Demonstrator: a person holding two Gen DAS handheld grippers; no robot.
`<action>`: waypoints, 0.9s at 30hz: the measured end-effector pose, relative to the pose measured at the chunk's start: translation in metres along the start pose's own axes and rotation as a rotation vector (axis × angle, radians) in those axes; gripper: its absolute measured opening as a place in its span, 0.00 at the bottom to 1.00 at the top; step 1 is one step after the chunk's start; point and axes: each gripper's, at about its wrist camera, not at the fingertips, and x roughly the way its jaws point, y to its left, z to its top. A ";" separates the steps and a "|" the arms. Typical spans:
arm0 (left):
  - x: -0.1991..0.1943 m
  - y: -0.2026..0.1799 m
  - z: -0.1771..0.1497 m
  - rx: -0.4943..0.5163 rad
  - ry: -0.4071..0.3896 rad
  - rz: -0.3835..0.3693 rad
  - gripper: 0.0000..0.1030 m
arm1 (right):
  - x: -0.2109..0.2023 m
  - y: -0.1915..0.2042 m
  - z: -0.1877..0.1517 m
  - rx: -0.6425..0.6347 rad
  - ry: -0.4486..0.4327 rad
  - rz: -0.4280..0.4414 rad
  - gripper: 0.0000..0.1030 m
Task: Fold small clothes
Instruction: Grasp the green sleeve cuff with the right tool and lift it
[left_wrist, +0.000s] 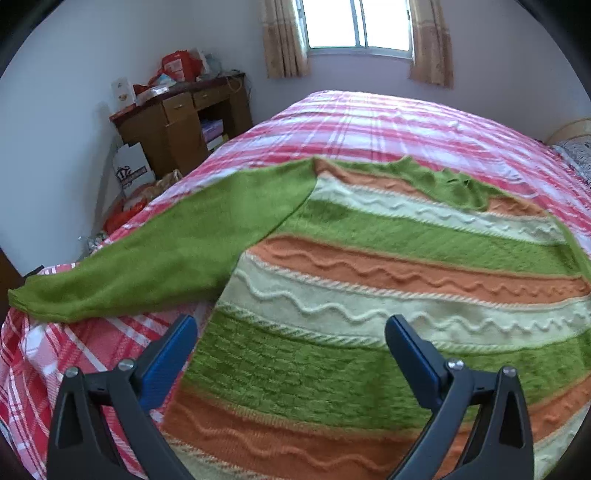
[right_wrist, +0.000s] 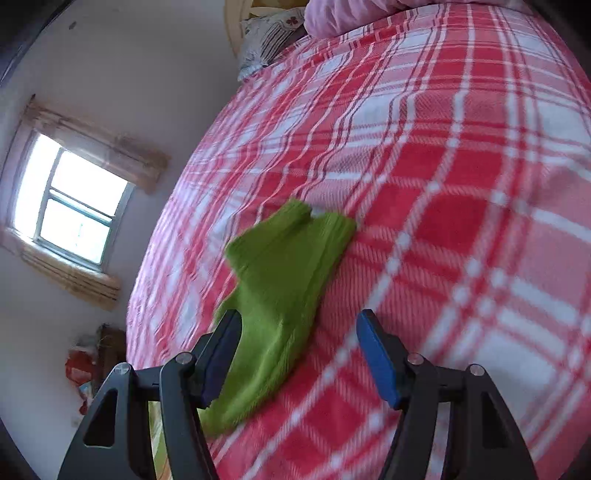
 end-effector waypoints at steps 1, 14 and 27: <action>0.003 0.000 -0.002 0.002 0.009 0.000 1.00 | 0.003 0.004 0.005 -0.016 -0.010 -0.010 0.64; 0.014 0.004 0.000 -0.043 0.046 -0.077 1.00 | 0.023 -0.002 0.027 -0.035 -0.003 0.013 0.08; 0.012 0.009 -0.002 -0.057 0.027 -0.103 1.00 | -0.066 0.138 -0.030 -0.356 -0.037 0.257 0.07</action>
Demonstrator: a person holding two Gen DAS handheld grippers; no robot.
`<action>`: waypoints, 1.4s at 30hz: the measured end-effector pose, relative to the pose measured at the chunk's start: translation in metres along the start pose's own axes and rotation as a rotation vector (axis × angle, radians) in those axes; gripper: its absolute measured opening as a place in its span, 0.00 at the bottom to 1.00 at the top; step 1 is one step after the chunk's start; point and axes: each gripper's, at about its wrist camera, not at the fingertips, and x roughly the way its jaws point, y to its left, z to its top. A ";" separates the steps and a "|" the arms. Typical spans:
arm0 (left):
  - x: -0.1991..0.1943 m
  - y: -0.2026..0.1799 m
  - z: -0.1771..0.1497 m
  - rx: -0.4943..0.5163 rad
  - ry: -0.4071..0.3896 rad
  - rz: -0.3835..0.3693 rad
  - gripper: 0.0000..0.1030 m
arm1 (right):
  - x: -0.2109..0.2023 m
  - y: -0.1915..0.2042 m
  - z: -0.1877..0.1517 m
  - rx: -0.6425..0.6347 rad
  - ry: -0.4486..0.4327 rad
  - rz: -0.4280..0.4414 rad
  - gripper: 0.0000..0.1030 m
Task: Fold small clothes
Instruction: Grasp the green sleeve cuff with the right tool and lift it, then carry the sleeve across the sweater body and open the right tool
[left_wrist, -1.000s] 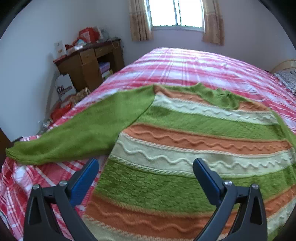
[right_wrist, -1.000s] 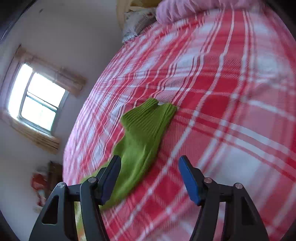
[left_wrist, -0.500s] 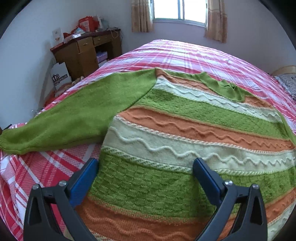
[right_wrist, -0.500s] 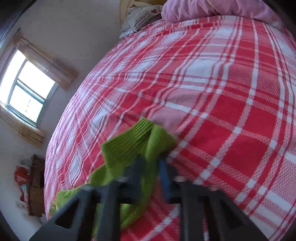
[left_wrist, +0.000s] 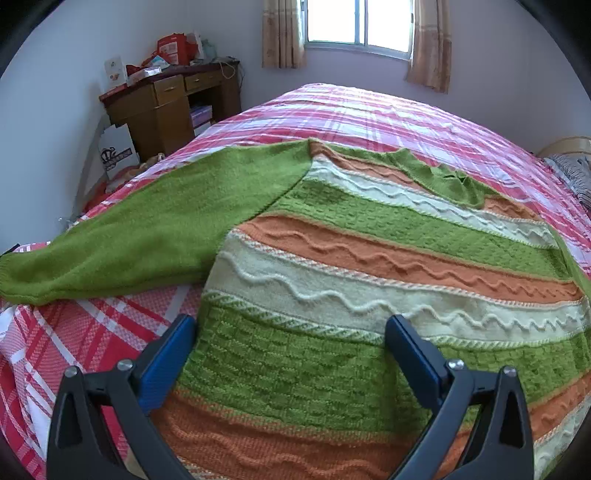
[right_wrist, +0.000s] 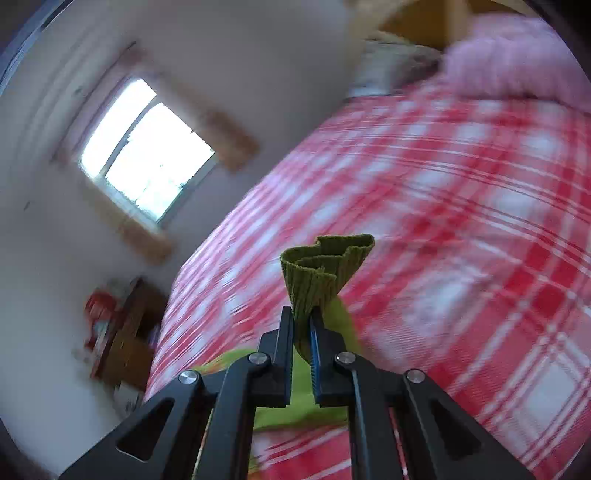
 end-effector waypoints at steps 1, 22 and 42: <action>0.000 0.000 0.000 -0.001 -0.002 -0.002 1.00 | 0.002 0.016 -0.004 -0.025 0.013 0.020 0.07; -0.011 0.032 -0.007 -0.179 -0.098 -0.123 1.00 | 0.205 0.287 -0.226 -0.309 0.527 0.429 0.07; -0.011 0.035 -0.009 -0.197 -0.114 -0.138 1.00 | 0.302 0.328 -0.324 -0.259 0.941 0.640 0.53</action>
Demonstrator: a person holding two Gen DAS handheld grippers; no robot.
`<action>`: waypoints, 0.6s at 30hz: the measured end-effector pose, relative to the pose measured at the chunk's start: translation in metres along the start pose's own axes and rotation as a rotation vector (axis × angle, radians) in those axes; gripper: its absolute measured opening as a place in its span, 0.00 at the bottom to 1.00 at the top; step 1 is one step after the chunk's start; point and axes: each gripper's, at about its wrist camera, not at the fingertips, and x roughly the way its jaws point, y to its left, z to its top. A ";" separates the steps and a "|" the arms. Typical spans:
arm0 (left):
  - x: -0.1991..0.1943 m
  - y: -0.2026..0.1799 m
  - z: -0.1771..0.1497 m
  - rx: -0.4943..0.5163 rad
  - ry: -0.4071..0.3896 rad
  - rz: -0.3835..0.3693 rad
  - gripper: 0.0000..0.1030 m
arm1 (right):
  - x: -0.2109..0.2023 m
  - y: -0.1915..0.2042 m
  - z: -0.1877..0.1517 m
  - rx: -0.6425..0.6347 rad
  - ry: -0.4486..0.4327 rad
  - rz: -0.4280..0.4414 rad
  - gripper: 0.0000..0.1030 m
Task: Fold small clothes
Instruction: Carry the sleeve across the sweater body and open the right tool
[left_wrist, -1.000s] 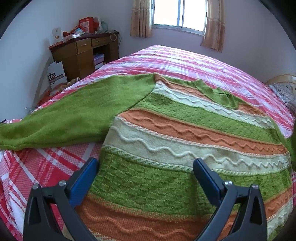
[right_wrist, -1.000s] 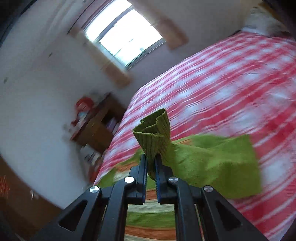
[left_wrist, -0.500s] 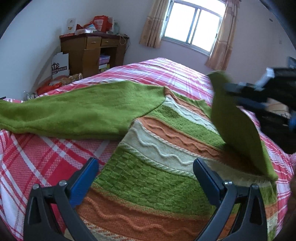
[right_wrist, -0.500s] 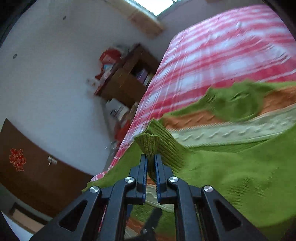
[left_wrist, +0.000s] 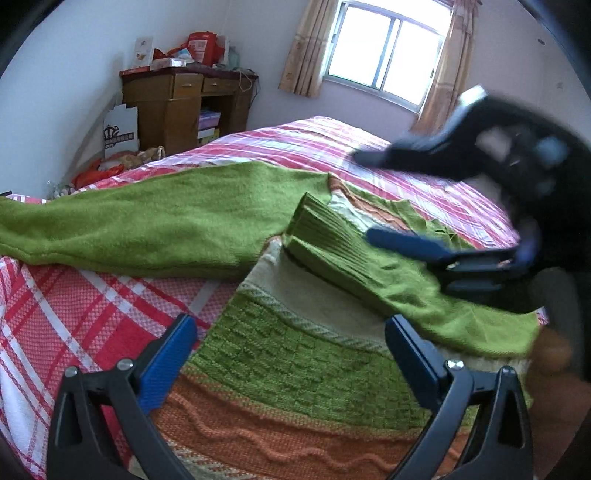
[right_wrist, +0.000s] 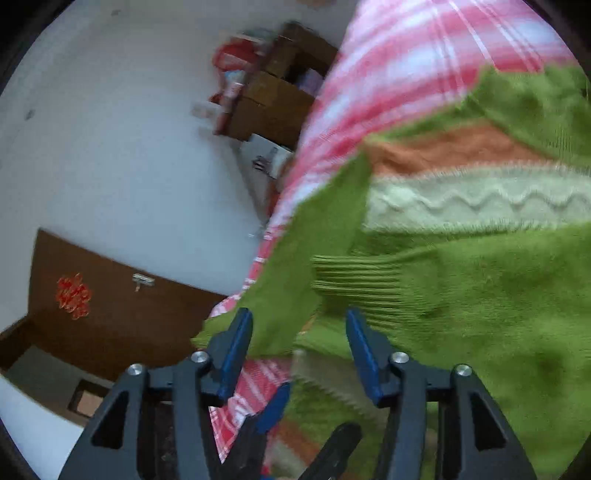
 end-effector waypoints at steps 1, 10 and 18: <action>0.000 -0.001 0.000 0.002 0.001 0.003 1.00 | -0.012 0.008 -0.003 -0.041 -0.021 0.016 0.53; 0.001 -0.002 0.000 0.016 0.008 0.023 1.00 | -0.094 0.006 -0.057 -0.323 -0.194 -0.598 0.34; 0.005 -0.007 0.000 0.038 0.026 0.057 1.00 | -0.181 -0.068 -0.091 -0.162 -0.279 -0.750 0.33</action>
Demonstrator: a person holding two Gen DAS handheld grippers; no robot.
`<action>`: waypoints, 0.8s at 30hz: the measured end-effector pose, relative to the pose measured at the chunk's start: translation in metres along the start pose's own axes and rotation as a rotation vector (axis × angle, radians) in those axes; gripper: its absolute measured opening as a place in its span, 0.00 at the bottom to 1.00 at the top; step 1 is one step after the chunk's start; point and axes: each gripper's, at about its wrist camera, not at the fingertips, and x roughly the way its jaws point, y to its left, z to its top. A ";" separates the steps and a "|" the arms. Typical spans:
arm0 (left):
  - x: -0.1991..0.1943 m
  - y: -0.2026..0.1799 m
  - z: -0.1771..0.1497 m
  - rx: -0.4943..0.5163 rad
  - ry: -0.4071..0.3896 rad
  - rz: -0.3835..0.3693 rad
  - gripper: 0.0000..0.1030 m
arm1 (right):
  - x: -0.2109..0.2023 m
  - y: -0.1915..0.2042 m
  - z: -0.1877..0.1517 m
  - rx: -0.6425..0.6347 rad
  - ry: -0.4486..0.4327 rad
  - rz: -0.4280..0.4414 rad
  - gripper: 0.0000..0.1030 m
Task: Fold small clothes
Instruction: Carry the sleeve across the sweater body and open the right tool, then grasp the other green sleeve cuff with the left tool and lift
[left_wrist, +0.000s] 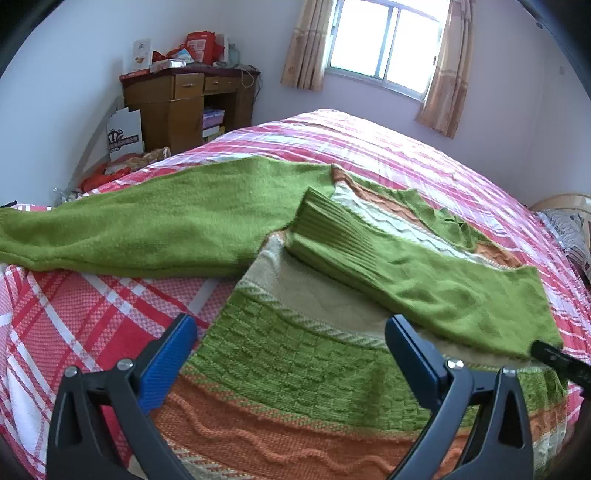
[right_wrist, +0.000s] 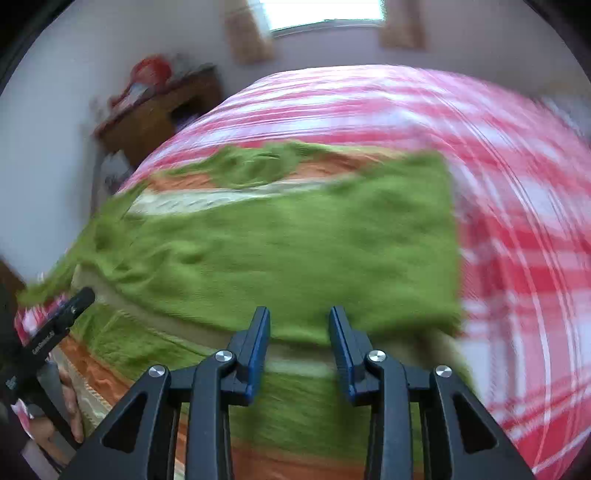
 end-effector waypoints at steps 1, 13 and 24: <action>0.000 0.000 0.000 0.001 0.001 0.002 1.00 | -0.006 -0.013 -0.001 0.047 -0.011 0.024 0.33; 0.002 -0.004 -0.001 0.026 0.013 0.039 1.00 | -0.036 -0.029 0.027 0.154 -0.136 0.008 0.33; 0.007 -0.012 0.002 0.065 0.052 0.081 1.00 | 0.004 -0.005 0.008 -0.016 -0.085 -0.142 0.57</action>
